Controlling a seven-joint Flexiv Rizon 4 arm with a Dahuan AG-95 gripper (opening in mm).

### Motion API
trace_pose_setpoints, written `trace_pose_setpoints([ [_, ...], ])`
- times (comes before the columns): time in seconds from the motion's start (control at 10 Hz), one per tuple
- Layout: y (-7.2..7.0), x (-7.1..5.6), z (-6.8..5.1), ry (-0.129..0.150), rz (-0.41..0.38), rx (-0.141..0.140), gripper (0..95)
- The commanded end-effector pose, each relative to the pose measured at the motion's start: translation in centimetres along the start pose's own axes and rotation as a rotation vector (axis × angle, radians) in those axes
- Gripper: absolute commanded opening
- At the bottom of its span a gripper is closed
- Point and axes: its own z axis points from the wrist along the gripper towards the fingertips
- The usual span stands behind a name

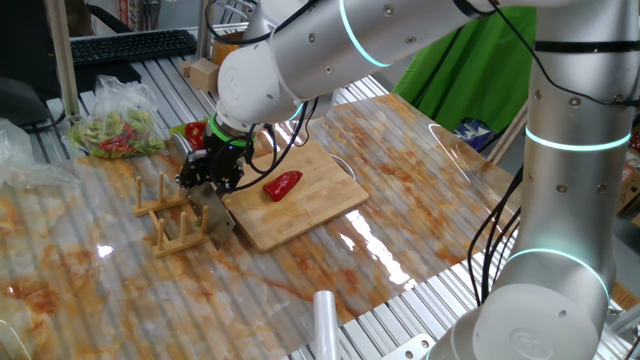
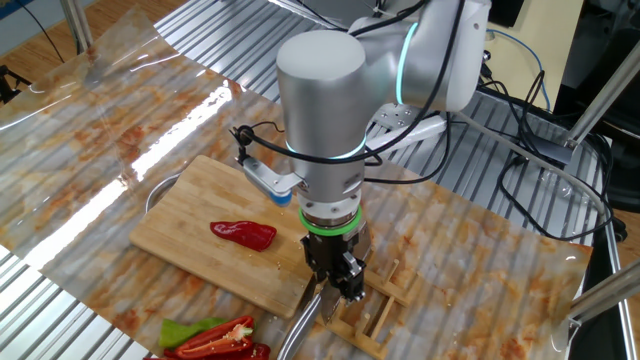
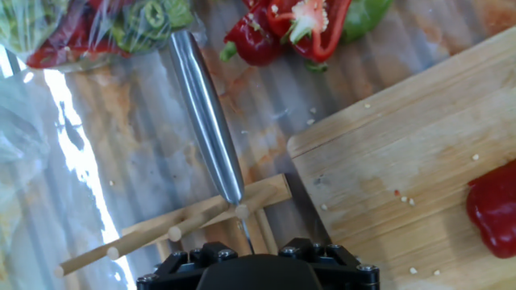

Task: Chop the chili peppers

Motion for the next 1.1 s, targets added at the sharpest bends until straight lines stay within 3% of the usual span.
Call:
trace_pose_setpoints([
  [0.1,0.02,0.12,0.29,0.001,-0.003,0.000,57.0],
  [0.7,0.45,0.73,0.58,0.010,-0.051,0.005,57.0],
  [0.8,0.39,0.71,0.75,0.007,-0.064,0.003,38.0],
  [1.1,0.56,0.90,0.72,0.011,-0.077,0.000,38.0],
])
